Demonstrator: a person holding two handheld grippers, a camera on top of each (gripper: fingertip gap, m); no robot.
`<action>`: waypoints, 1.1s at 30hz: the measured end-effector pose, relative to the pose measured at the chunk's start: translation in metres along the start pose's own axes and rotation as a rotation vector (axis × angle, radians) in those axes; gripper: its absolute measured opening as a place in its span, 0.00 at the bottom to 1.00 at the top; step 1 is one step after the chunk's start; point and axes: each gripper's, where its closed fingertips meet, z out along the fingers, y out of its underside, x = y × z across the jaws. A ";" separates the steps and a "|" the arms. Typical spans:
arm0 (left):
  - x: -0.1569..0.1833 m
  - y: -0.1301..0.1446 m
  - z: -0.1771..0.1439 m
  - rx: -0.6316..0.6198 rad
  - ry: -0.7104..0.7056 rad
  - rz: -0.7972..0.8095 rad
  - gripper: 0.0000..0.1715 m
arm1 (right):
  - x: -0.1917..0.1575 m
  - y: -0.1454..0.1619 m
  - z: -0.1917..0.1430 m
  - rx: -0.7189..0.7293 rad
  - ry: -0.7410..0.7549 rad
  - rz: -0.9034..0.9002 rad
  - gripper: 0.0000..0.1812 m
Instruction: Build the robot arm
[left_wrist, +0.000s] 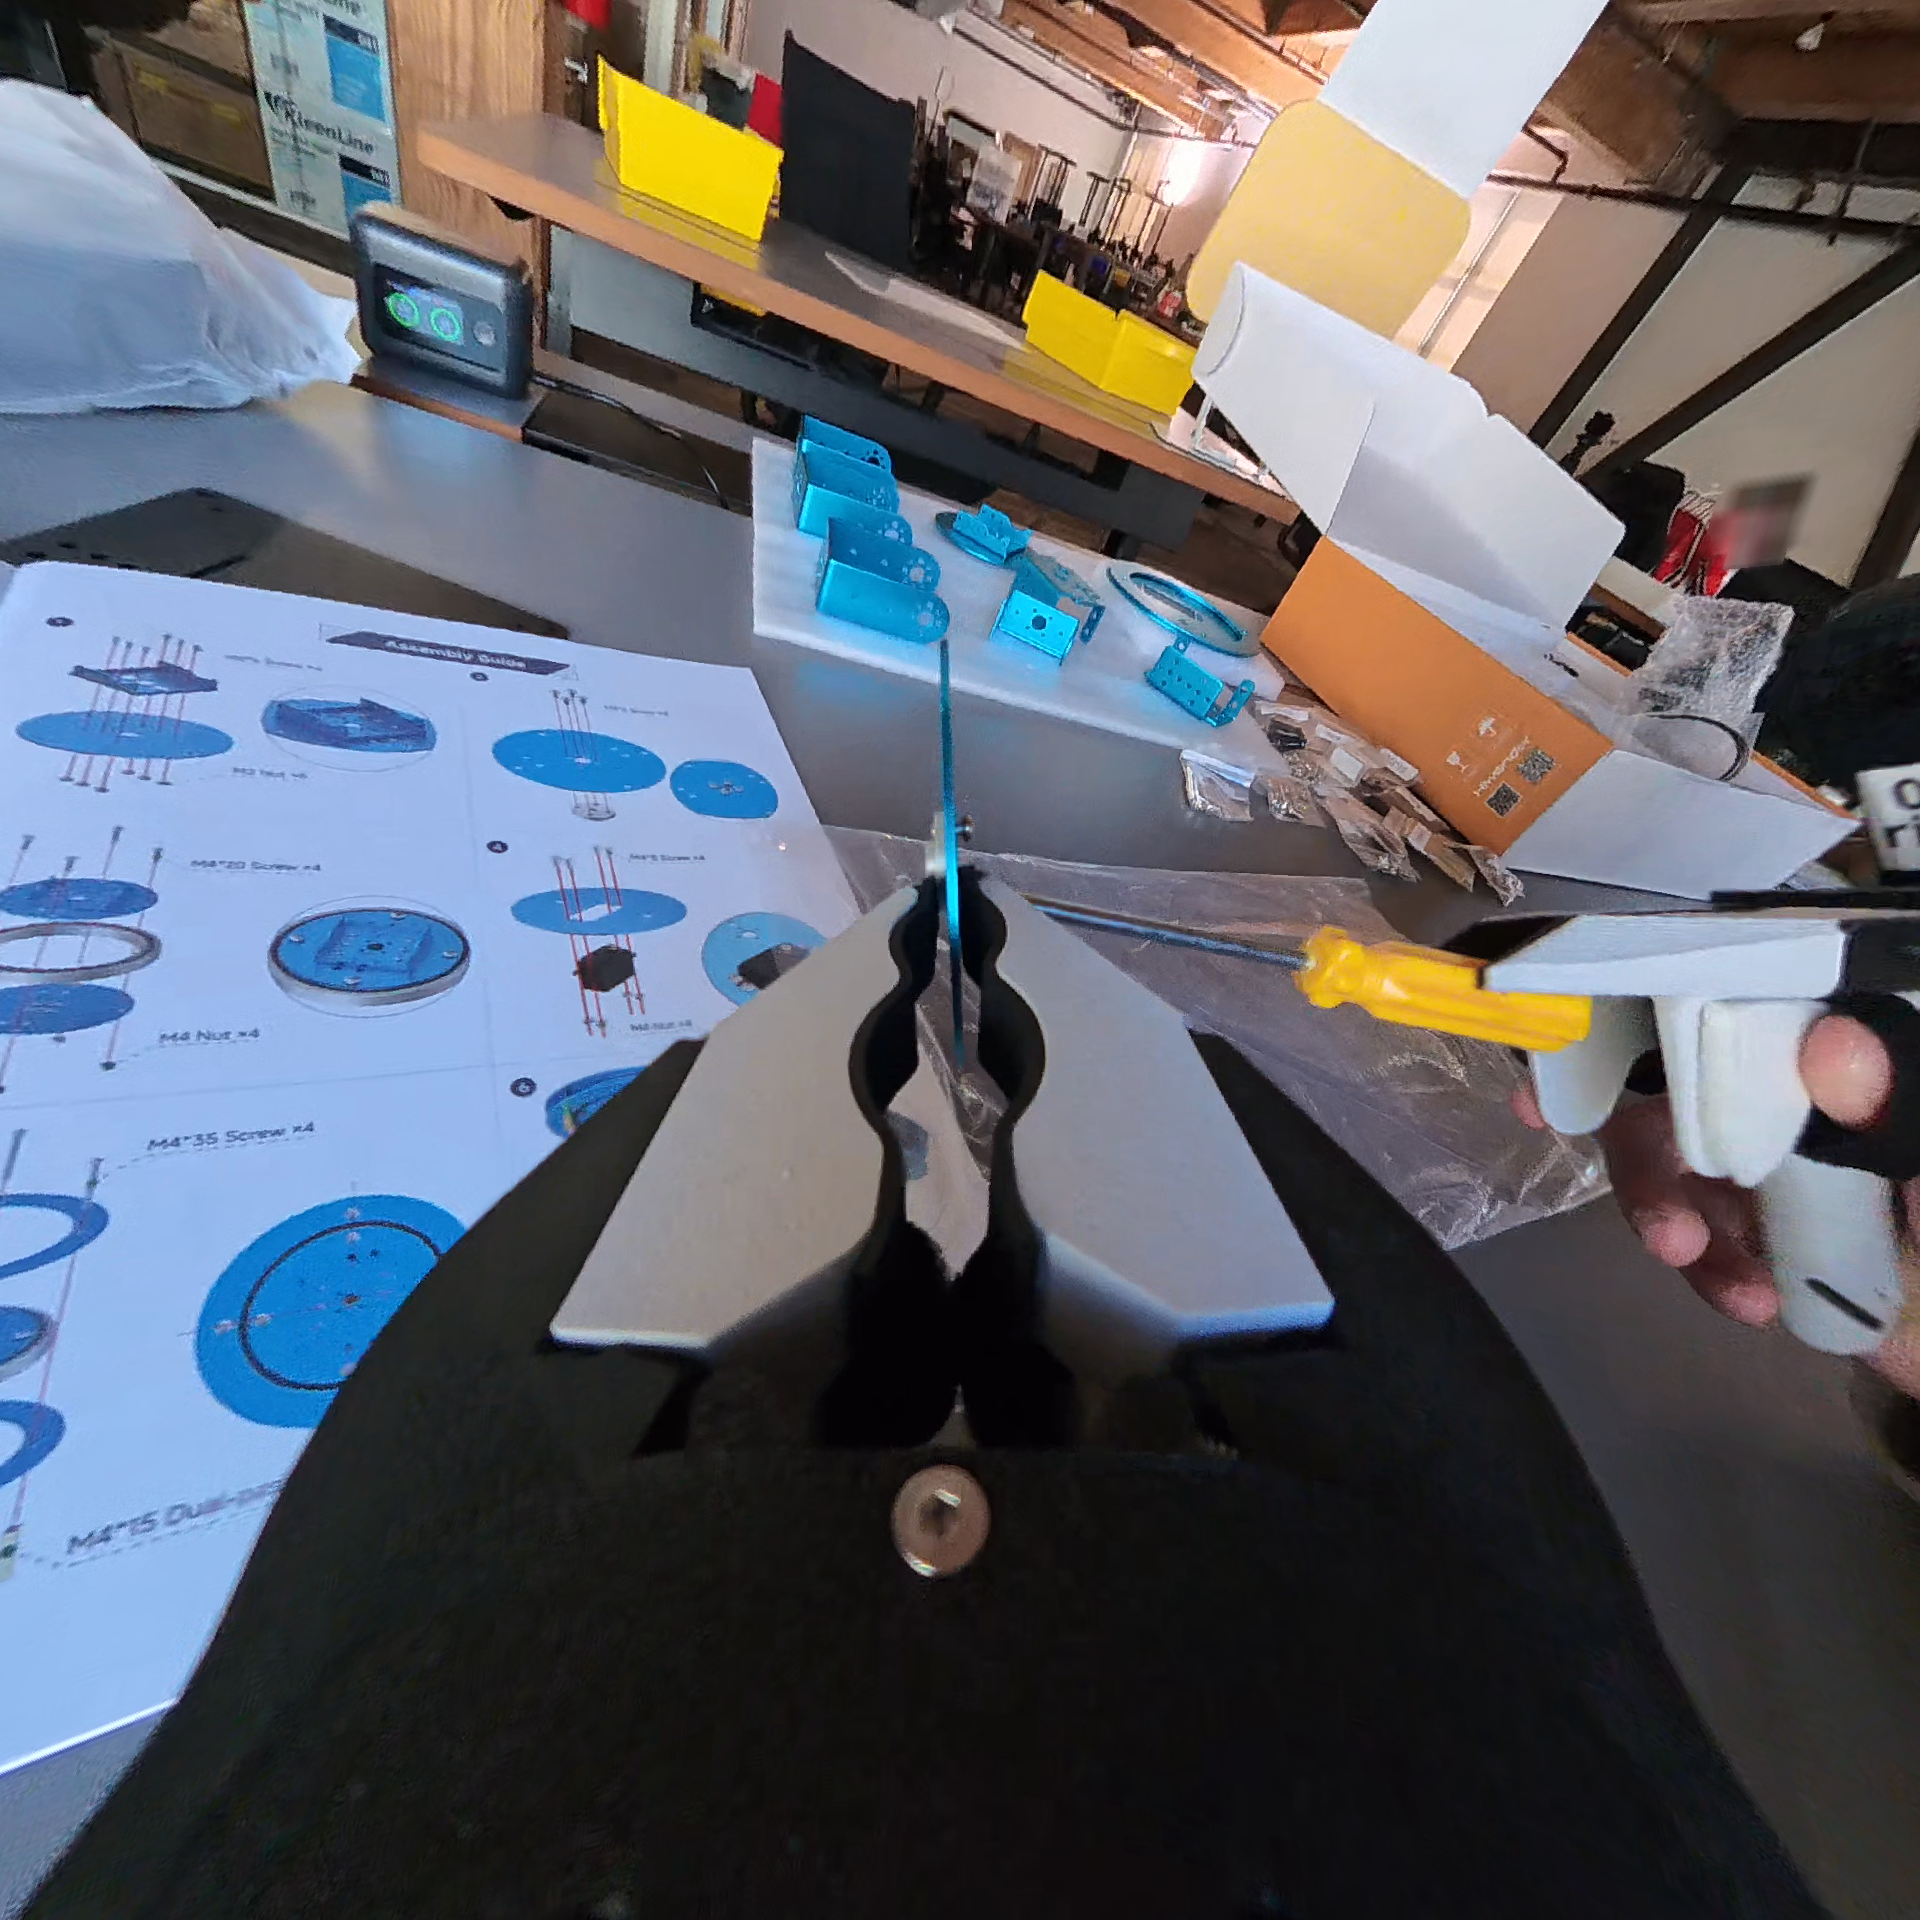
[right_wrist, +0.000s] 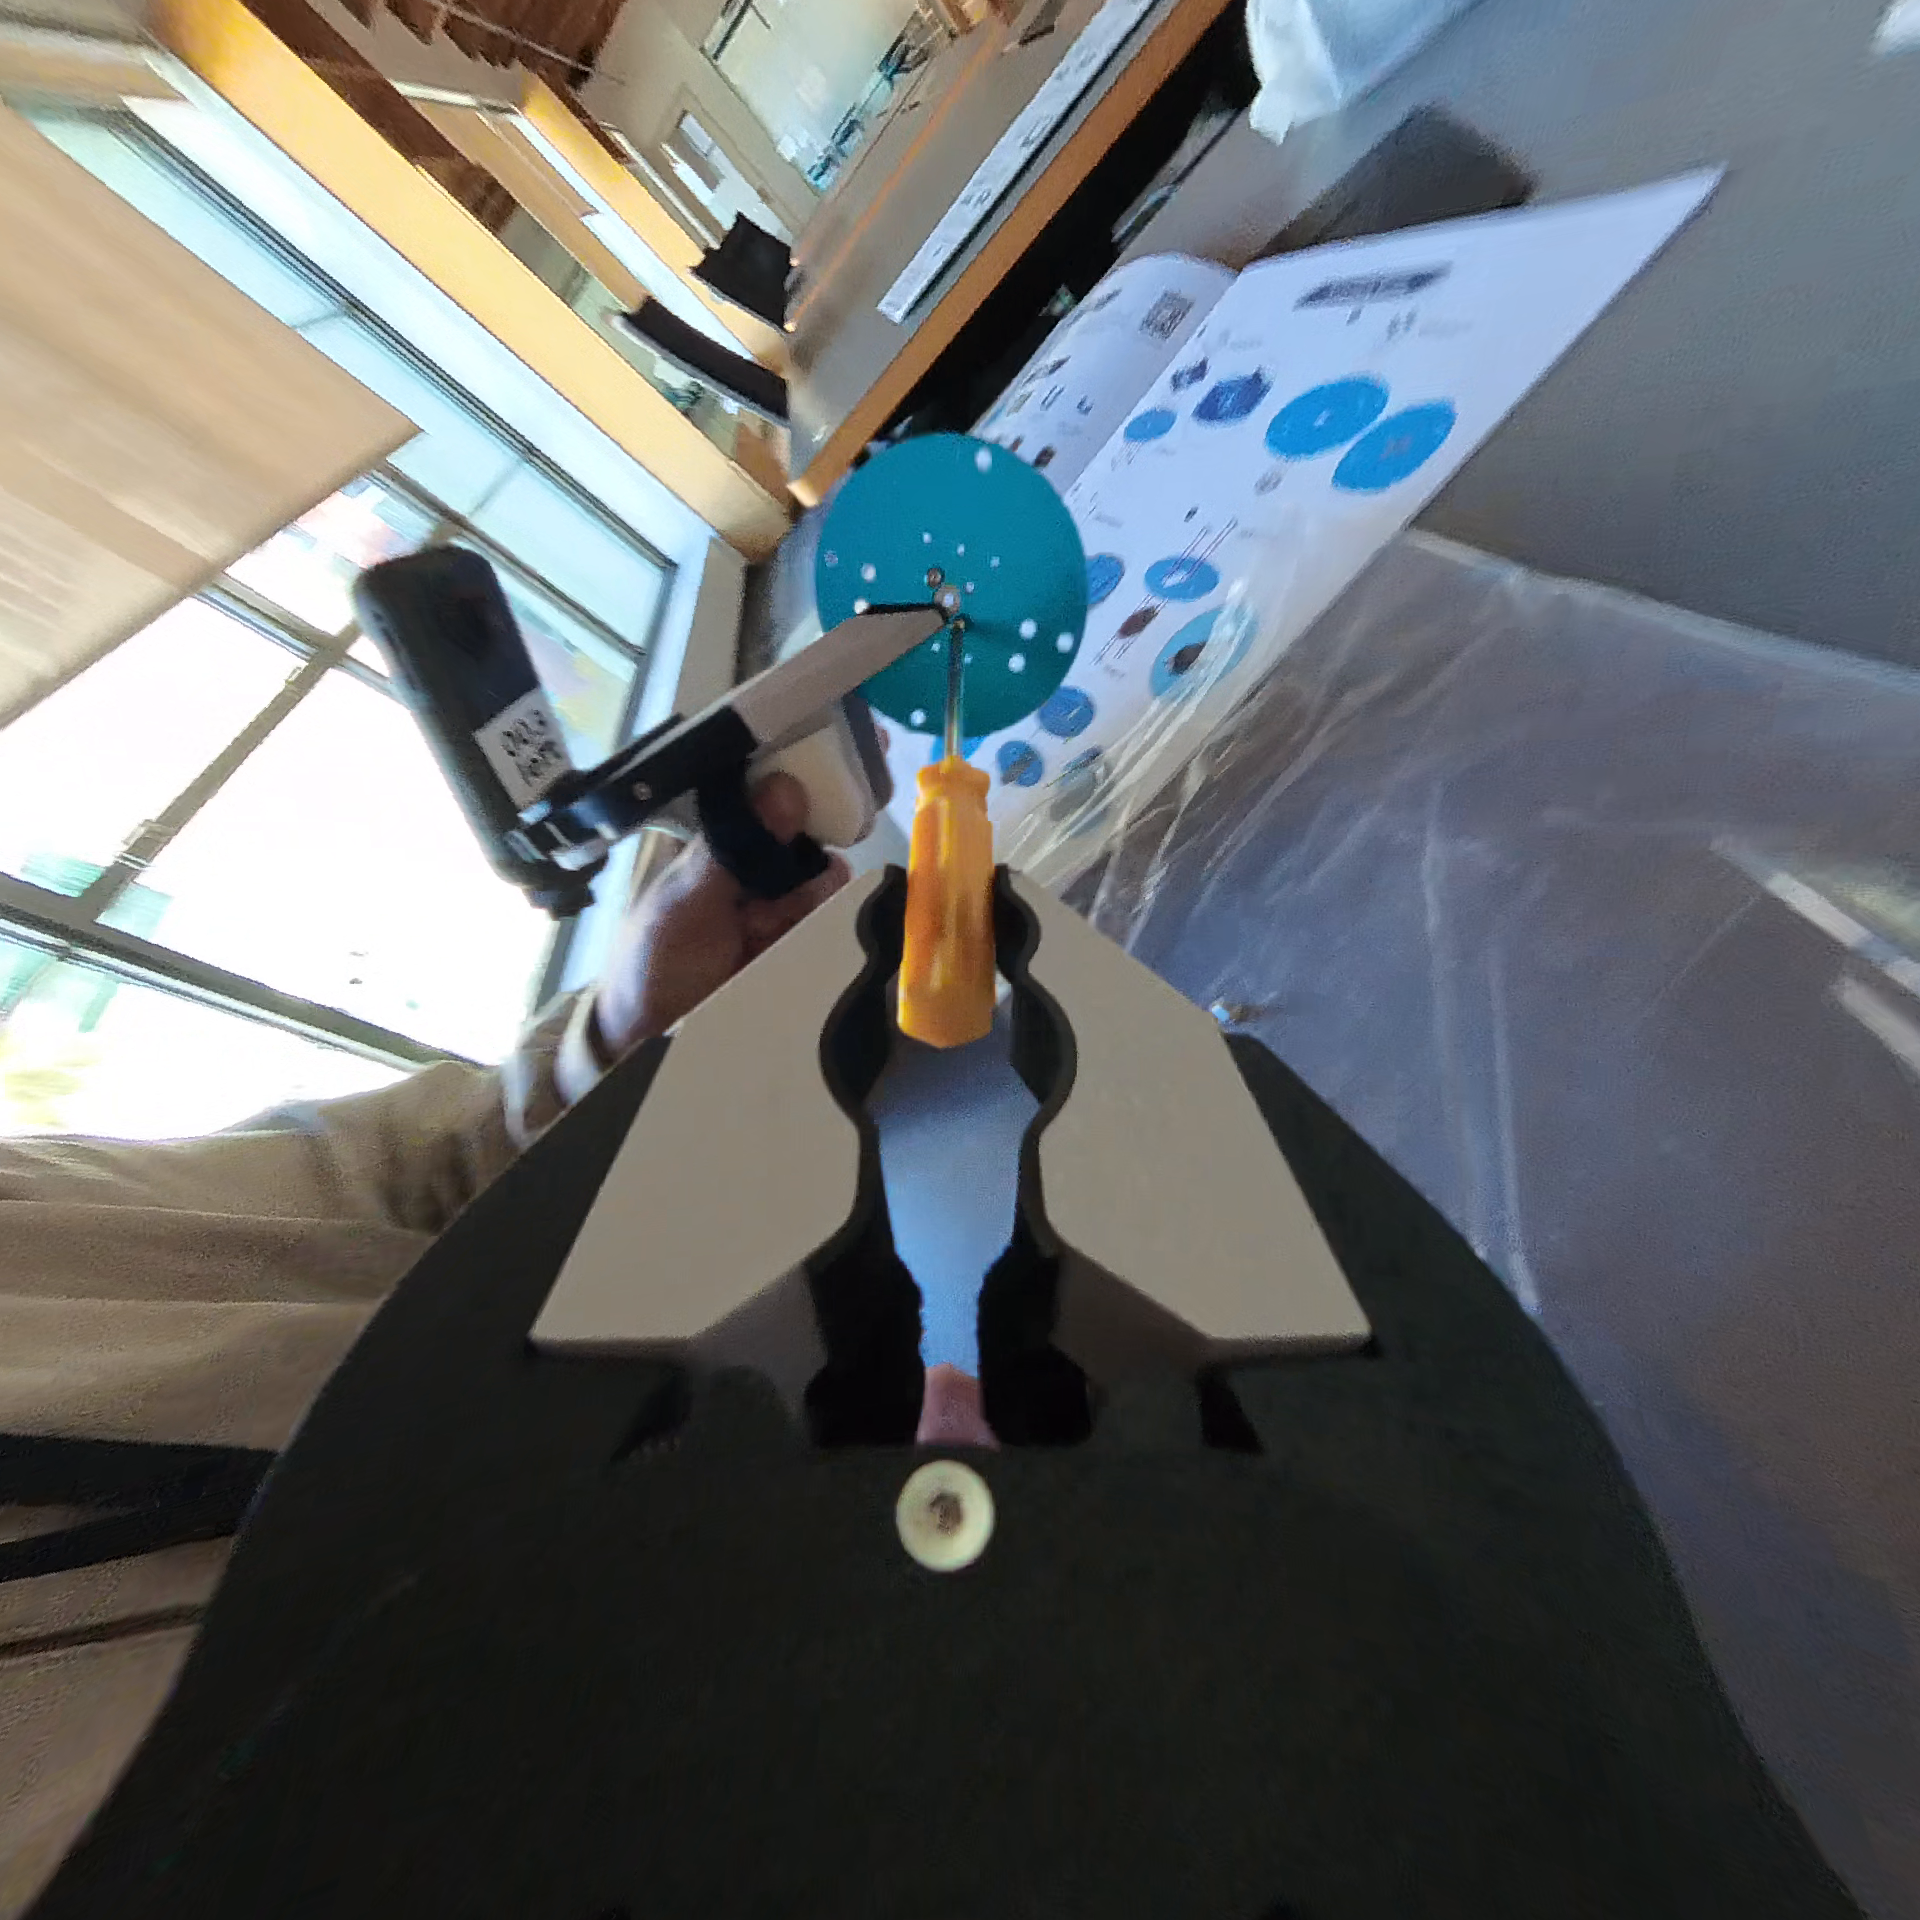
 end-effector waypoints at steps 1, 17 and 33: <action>0.001 0.002 0.001 -0.009 -0.002 -0.005 0.02 | 0.001 -0.002 0.000 0.007 0.026 -0.071 0.08; 0.003 0.001 0.005 -0.046 -0.016 0.074 0.02 | 0.030 0.017 0.009 -0.276 0.430 -0.858 0.06; -0.013 0.011 0.016 -0.121 -0.045 0.013 0.02 | 0.038 0.006 0.016 -0.323 0.438 -0.756 0.06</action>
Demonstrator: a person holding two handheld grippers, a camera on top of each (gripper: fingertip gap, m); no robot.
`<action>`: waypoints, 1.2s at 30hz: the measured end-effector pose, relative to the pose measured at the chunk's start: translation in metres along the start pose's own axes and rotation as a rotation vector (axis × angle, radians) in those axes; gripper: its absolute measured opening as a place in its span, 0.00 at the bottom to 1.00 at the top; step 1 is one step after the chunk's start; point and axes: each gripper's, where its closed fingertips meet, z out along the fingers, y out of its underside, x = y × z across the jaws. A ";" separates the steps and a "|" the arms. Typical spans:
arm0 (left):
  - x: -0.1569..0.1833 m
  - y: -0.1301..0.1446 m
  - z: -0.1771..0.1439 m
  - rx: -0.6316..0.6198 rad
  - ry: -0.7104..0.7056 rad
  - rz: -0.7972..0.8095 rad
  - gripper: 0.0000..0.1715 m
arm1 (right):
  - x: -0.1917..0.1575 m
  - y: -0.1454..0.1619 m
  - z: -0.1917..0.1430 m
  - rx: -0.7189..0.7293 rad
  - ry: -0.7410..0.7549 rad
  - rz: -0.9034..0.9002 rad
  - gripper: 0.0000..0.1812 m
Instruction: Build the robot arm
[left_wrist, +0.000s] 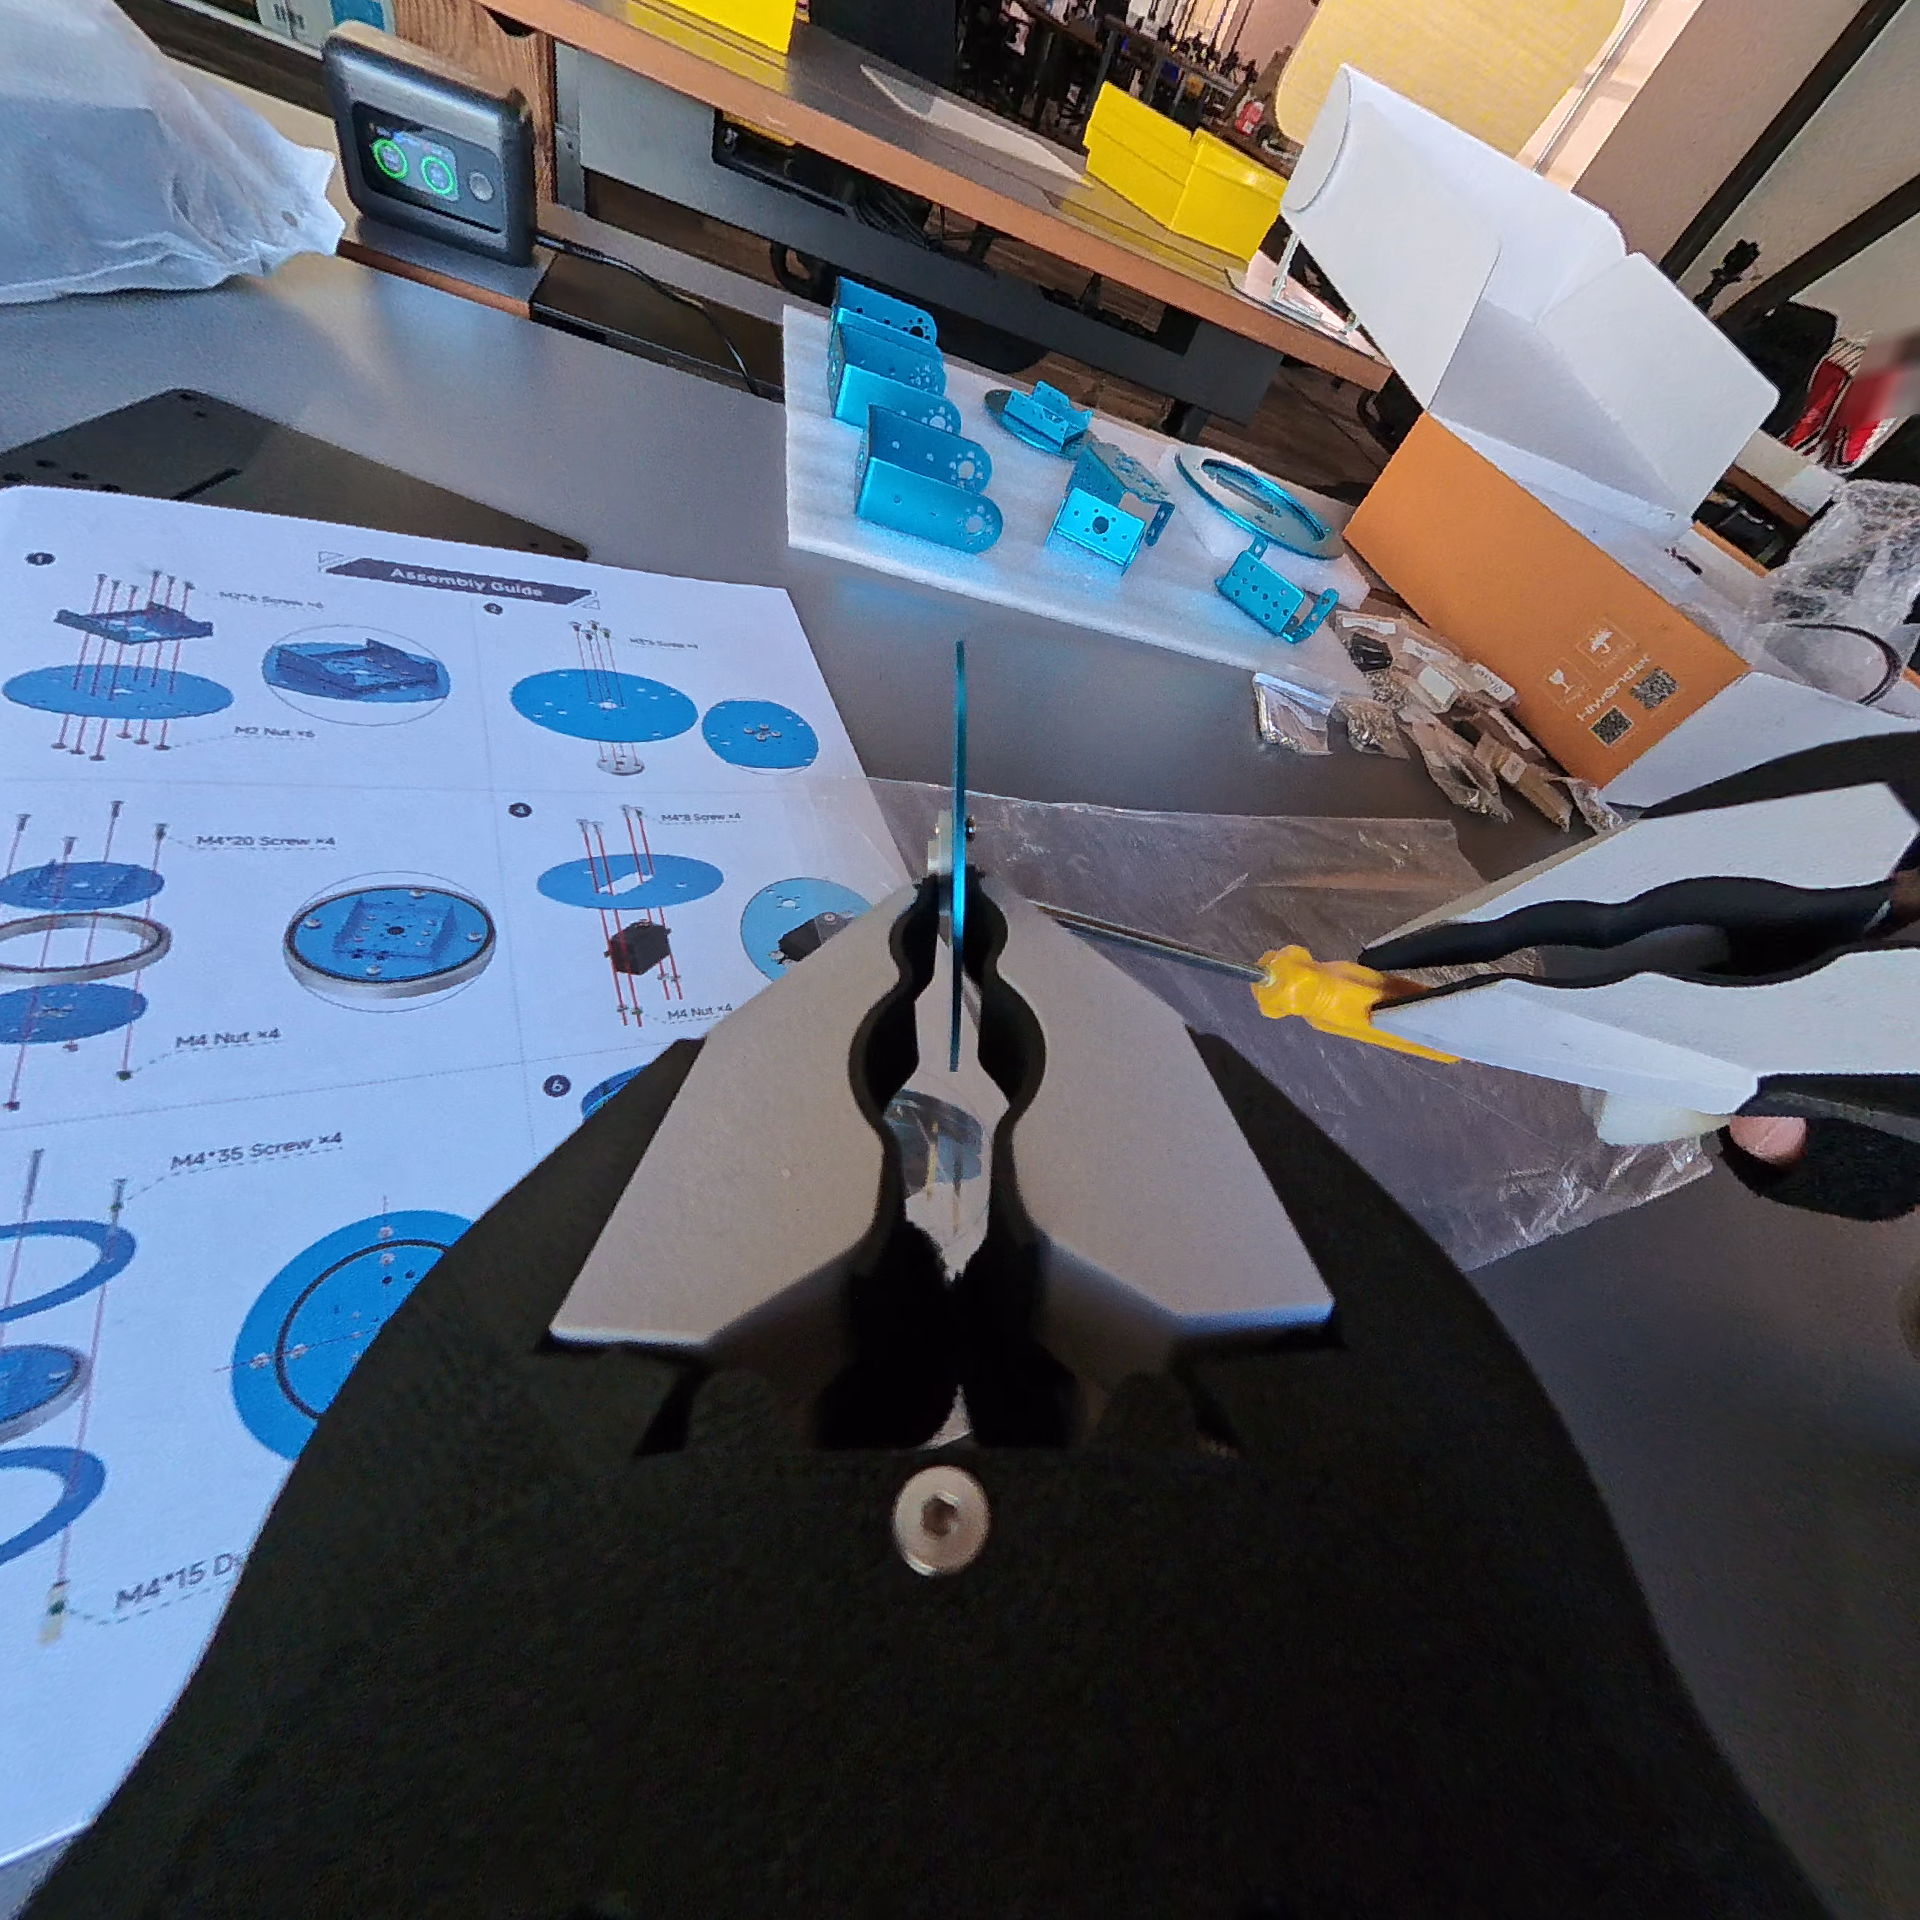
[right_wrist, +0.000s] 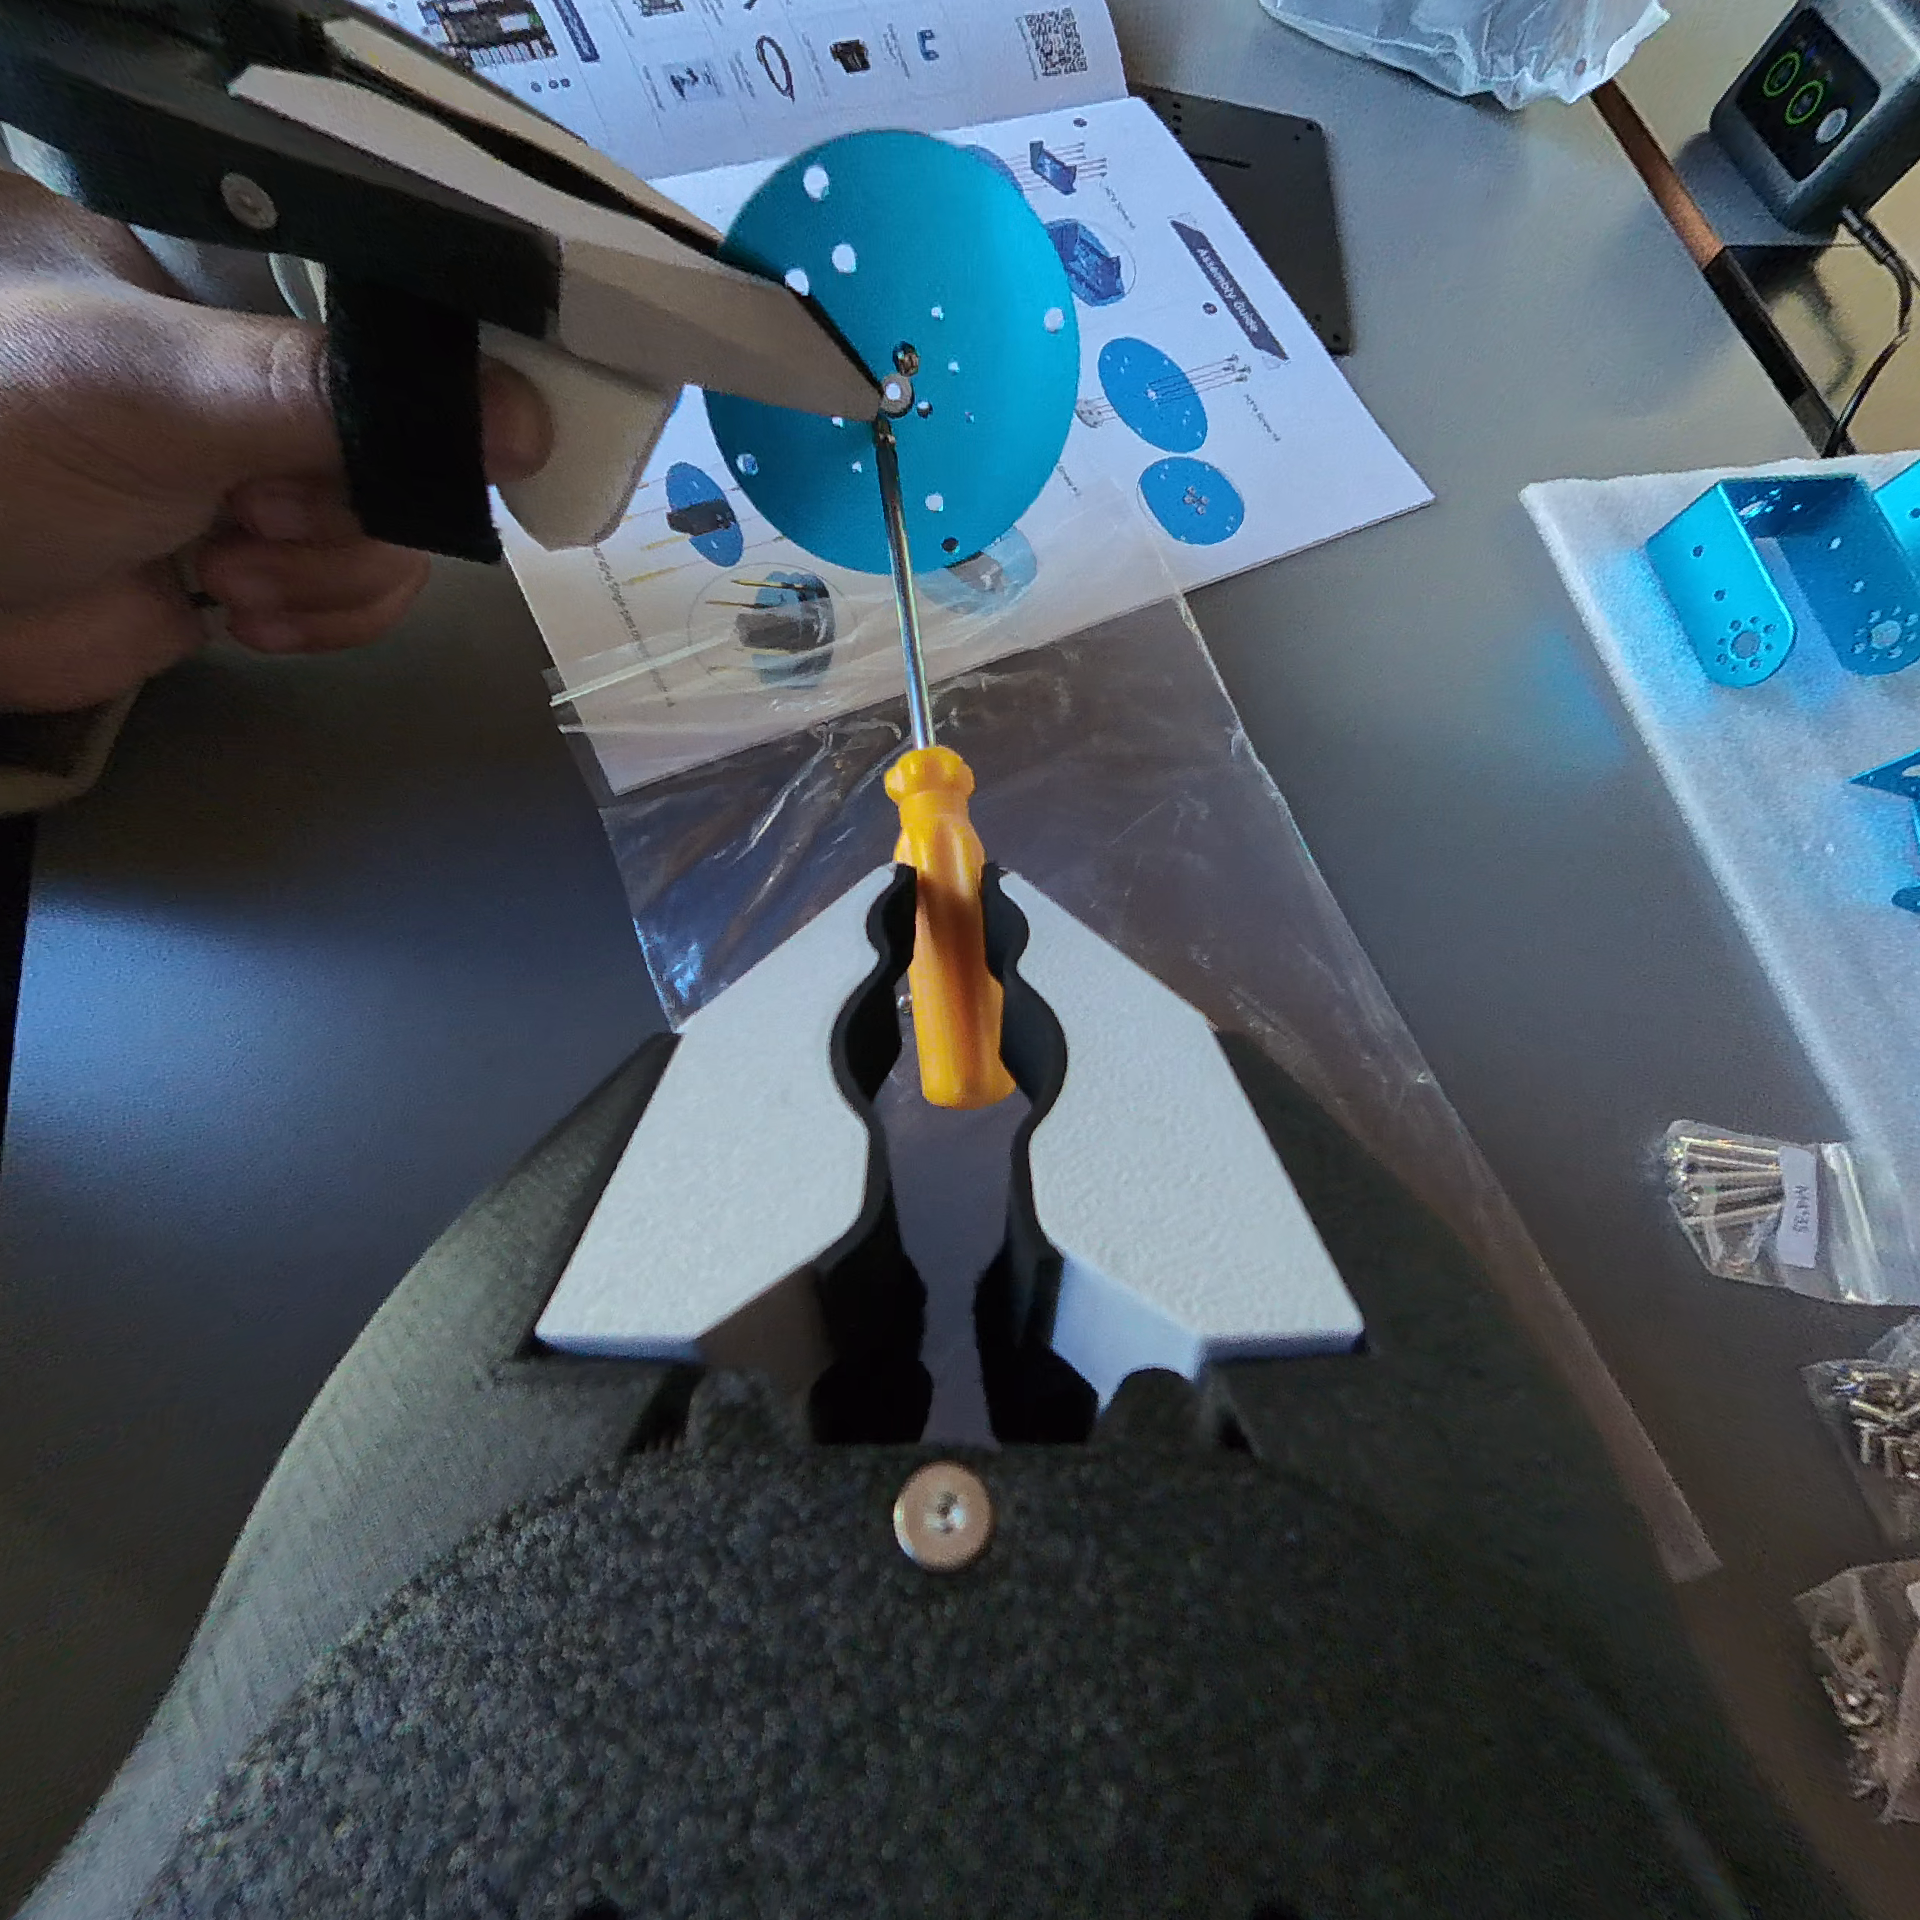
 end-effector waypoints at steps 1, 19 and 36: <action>0.000 0.000 0.001 -0.002 0.001 -0.004 0.02 | 0.001 0.000 0.000 -0.006 0.003 -0.010 0.06; -0.004 -0.002 0.005 -0.023 0.078 -0.157 0.02 | 0.020 0.004 -0.039 0.121 0.427 -0.684 0.30; 0.001 -0.006 0.000 -0.009 0.120 -0.163 0.02 | 0.014 -0.016 -0.026 0.180 0.623 -1.226 0.09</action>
